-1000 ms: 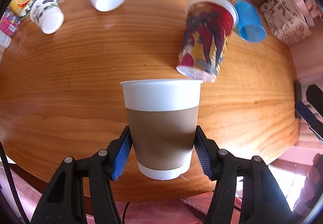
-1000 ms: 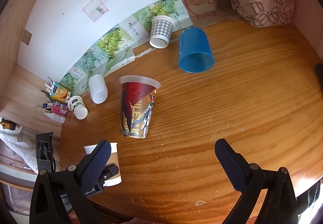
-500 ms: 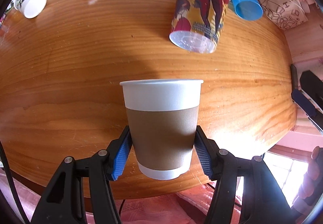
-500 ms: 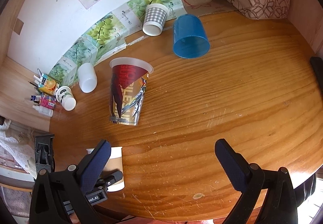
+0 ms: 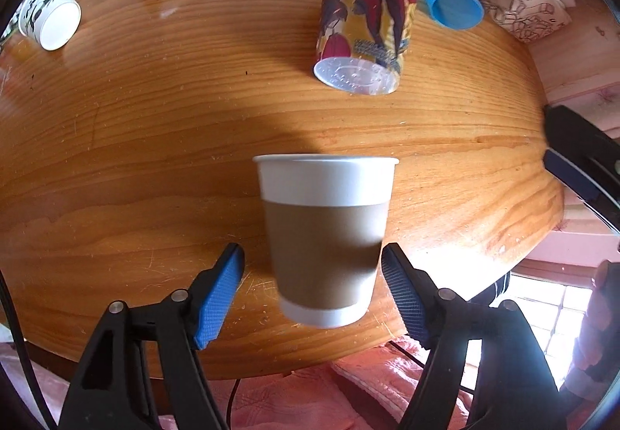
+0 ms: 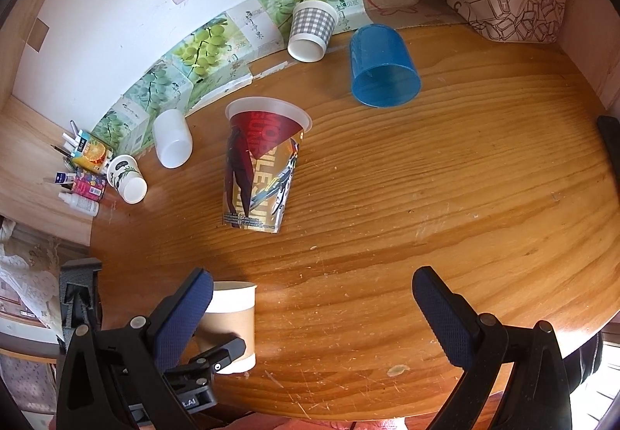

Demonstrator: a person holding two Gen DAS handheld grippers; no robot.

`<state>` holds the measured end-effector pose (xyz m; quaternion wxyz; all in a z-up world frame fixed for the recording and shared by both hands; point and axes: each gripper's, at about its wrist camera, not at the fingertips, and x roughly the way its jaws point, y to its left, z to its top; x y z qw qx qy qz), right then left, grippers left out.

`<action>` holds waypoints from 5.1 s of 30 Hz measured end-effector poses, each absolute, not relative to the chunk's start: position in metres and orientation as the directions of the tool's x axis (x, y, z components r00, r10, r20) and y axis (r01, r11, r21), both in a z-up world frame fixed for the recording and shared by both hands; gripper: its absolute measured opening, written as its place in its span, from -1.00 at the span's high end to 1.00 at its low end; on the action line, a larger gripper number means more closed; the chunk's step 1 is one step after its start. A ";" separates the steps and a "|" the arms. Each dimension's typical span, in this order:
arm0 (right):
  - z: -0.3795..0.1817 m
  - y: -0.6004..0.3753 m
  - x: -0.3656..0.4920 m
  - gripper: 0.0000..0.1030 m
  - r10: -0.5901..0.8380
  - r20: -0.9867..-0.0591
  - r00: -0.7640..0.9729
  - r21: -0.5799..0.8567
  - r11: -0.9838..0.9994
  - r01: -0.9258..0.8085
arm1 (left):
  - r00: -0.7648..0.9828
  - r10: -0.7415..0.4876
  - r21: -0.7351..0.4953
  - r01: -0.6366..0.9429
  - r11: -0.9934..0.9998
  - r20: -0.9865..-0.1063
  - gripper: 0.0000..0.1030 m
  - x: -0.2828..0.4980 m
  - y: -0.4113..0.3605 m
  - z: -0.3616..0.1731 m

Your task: Flip cup upright

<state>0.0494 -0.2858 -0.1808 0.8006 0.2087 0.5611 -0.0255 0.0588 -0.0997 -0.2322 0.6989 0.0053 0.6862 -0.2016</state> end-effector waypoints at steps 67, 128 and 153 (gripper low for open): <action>-0.210 -0.182 0.036 -0.37 0.004 -0.833 0.553 0.191 0.940 0.281 | 0.176 -0.347 -0.270 0.351 0.896 -0.921 -0.49 0.053 0.068 -0.185; -0.175 -0.136 -0.031 -0.60 -0.034 -0.655 0.754 0.030 0.997 0.071 | 0.138 -0.379 -0.317 0.335 0.887 -0.915 -0.49 0.045 0.034 -0.185; -0.032 -0.237 -0.090 -0.61 0.162 -0.691 0.704 0.242 0.970 0.015 | 0.483 -0.354 -0.320 0.154 0.935 -0.801 -0.69 -0.032 -0.009 -0.065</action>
